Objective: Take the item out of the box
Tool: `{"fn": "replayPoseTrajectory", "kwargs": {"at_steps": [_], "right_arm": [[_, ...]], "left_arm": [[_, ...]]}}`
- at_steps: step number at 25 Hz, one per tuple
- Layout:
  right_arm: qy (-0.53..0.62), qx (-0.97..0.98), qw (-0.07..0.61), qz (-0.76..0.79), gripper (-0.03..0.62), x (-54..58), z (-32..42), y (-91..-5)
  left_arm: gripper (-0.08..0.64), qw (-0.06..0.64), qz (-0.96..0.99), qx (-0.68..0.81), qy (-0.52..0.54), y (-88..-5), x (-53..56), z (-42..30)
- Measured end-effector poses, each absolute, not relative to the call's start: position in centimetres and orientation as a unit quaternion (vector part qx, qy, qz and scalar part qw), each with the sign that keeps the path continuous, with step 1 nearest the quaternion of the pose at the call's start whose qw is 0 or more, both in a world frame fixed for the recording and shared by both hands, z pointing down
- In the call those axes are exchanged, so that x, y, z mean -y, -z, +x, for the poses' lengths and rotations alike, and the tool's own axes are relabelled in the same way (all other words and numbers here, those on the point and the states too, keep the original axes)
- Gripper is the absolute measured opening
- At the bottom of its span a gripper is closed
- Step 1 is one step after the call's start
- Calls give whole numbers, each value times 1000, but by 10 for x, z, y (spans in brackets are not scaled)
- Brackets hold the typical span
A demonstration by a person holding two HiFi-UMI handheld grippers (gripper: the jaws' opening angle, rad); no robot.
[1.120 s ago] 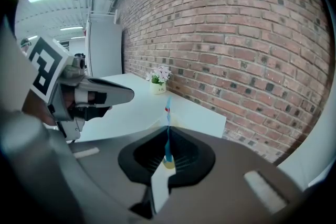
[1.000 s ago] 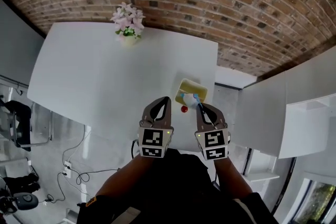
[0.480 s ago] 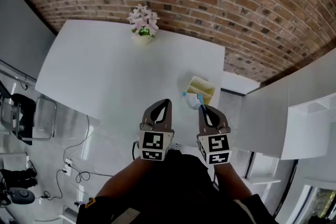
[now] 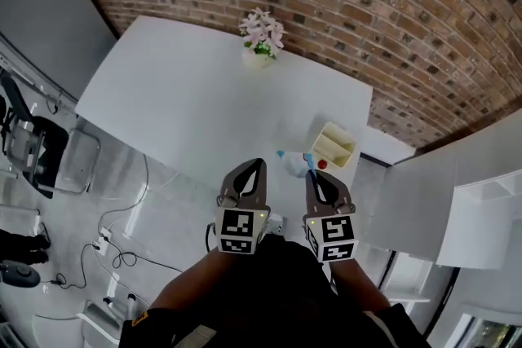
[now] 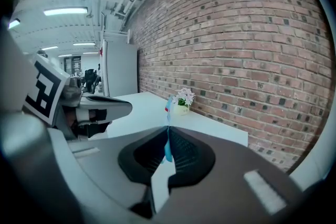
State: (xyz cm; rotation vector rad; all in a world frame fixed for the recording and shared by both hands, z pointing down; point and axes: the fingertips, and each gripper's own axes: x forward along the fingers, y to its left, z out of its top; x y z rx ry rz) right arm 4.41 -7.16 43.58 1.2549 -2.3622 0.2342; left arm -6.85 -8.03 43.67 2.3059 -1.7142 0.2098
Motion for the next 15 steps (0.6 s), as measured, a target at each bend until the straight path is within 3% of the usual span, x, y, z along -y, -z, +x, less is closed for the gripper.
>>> {"fn": "replayPoseTrajectory", "kwargs": {"at_steps": [15], "right_arm": [[-80,901,185,383,2,8,-60,-408]], "left_arm": [[5,120,757,641,-52,-405,4,-158]]}}
